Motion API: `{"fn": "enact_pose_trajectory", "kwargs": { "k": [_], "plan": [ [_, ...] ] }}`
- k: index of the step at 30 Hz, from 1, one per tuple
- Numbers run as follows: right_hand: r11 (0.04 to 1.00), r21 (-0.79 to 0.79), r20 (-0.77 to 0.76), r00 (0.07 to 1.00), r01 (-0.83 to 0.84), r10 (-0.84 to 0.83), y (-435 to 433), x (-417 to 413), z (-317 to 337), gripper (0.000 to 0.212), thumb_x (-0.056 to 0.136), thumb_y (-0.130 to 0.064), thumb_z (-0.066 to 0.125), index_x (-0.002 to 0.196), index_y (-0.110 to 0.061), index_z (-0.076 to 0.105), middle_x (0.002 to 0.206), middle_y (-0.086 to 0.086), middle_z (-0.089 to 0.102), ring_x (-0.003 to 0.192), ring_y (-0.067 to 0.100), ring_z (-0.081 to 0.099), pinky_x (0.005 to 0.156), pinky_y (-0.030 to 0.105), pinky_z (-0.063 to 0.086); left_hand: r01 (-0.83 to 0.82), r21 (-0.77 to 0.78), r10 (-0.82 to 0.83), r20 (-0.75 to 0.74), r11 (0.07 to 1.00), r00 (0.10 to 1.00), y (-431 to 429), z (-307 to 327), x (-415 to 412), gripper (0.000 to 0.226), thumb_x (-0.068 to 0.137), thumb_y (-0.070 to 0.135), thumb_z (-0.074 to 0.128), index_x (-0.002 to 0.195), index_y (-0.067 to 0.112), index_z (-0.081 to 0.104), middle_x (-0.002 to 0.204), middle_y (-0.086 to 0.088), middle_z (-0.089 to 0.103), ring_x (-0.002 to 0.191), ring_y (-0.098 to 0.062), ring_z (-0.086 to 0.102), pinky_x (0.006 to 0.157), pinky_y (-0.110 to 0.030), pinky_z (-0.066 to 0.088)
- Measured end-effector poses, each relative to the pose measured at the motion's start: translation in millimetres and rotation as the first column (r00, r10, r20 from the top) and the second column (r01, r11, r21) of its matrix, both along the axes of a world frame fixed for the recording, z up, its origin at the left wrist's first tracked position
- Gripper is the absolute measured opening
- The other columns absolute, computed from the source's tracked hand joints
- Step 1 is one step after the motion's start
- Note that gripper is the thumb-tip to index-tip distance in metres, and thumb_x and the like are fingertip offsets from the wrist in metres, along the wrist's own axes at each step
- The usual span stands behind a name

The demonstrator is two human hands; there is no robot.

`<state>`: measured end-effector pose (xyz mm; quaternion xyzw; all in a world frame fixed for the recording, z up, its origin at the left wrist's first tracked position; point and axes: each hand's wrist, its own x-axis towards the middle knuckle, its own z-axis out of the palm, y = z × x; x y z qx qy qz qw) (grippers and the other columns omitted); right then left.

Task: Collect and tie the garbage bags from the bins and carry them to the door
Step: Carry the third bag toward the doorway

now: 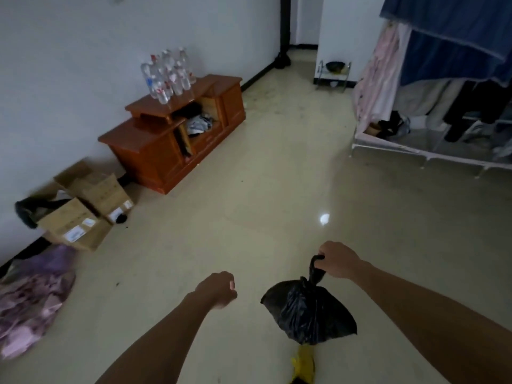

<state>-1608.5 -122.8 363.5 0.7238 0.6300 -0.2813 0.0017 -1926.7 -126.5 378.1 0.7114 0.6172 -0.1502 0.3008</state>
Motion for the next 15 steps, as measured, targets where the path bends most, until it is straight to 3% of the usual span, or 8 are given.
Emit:
{"fn": "enact_pose_trajectory", "kwargs": {
  "k": [6, 15],
  "plan": [
    [1.000, 0.010, 0.014, 1.000, -0.004, 0.004, 171, 60, 21, 0.021, 0.079, -0.032, 0.057, 0.065, -0.022, 0.045, 0.074, -0.004, 0.050, 0.081, 0.023, 0.058, 0.065, 0.027, 0.038, 0.023, 0.046, -0.024, 0.027, 0.999, 0.999, 176, 25, 68, 0.023, 0.090, 0.028, 0.052, 0.109, 0.020, 0.059, 0.122, -0.003, 0.059, 0.111, -0.021, 0.056, 0.086, -0.029, 0.043],
    [0.999, 0.031, 0.068, 0.997, 0.025, -0.027, 421, 128, 32, 0.022, 0.077, -0.035, 0.054, 0.065, -0.018, 0.047, 0.079, 0.002, 0.055, 0.081, 0.025, 0.060, 0.064, 0.029, 0.042, 0.067, 0.070, -0.068, 0.020, 0.995, 0.997, 429, 28, 125, 0.028, 0.091, 0.031, 0.051, 0.116, 0.021, 0.057, 0.127, -0.003, 0.057, 0.114, -0.021, 0.054, 0.088, -0.029, 0.043]
  ]
}}
